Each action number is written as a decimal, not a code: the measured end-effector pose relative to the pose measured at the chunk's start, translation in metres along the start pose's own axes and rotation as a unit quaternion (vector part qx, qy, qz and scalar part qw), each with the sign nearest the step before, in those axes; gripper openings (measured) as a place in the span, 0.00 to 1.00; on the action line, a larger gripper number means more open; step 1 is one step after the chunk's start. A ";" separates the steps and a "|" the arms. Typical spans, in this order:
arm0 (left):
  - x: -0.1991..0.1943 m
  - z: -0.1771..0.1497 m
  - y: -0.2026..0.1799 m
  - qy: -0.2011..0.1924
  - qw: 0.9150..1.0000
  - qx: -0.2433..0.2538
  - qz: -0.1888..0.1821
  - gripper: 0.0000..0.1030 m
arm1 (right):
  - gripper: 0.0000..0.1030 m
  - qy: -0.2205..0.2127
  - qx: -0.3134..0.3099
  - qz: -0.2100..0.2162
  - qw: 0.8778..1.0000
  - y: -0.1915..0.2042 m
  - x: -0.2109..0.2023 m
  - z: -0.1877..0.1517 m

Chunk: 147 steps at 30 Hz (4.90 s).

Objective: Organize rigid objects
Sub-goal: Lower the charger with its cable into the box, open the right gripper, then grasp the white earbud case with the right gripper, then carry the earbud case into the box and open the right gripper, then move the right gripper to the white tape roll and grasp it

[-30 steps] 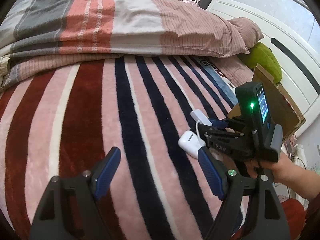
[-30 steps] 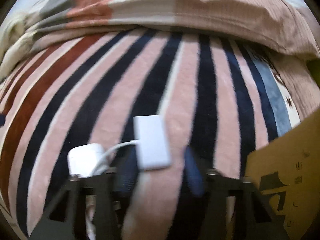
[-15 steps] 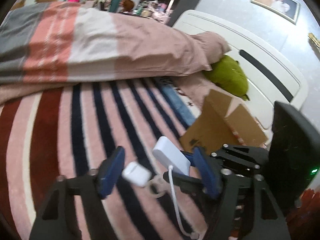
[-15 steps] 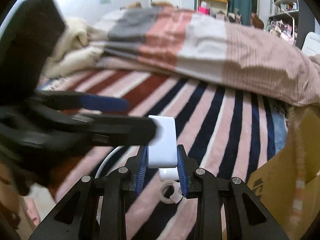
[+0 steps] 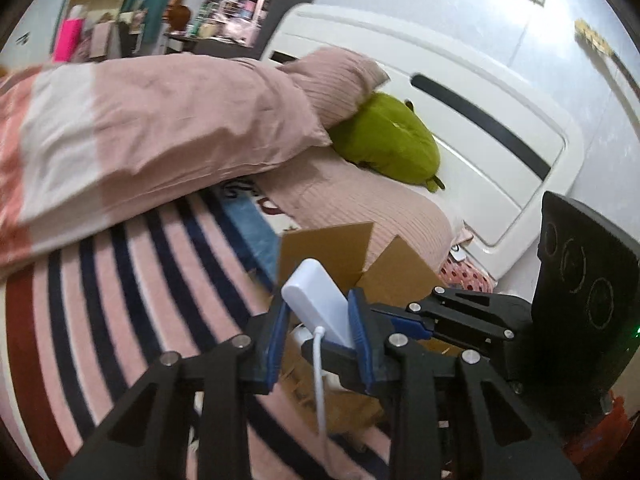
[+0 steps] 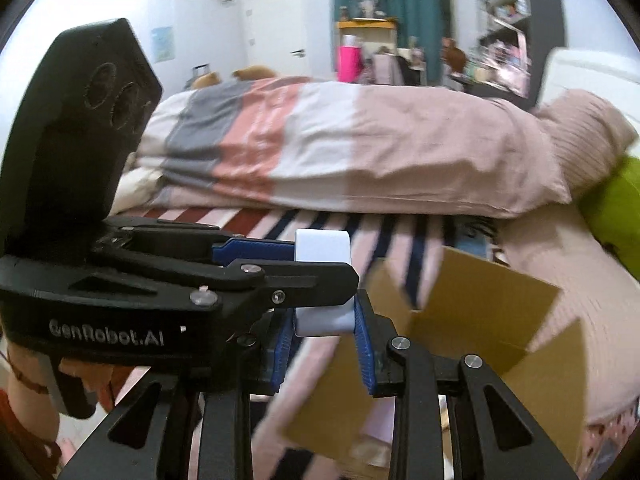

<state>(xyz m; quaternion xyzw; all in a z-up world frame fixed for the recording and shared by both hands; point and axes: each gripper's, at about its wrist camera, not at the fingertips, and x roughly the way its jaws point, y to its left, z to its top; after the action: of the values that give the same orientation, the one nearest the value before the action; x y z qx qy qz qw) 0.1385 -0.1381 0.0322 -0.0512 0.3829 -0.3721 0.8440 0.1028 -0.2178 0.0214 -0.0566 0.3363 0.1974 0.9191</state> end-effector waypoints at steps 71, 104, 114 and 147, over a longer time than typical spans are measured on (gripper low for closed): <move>-0.068 -0.143 0.131 0.045 0.987 -0.100 0.116 0.72 | 0.38 0.111 -0.104 0.105 0.983 0.100 0.138 -0.066; 0.092 0.000 -0.051 0.122 0.992 0.039 -0.022 0.36 | 0.38 0.046 0.074 -0.036 0.996 -0.076 -0.014 -0.040; 0.051 0.001 -0.041 0.074 0.996 0.043 0.023 0.60 | 0.45 0.052 0.081 -0.051 0.994 -0.082 -0.019 -0.050; -0.070 -0.187 0.145 0.052 0.978 -0.094 0.181 0.60 | 0.60 0.149 -0.120 -0.011 0.981 0.099 0.125 -0.121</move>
<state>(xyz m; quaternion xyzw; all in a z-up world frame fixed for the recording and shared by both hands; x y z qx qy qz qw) 0.0663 0.0501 -0.1103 -0.0411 0.4626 -0.1775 0.8676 0.0778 -0.1153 -0.1482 -0.1993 0.4429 0.2157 0.8471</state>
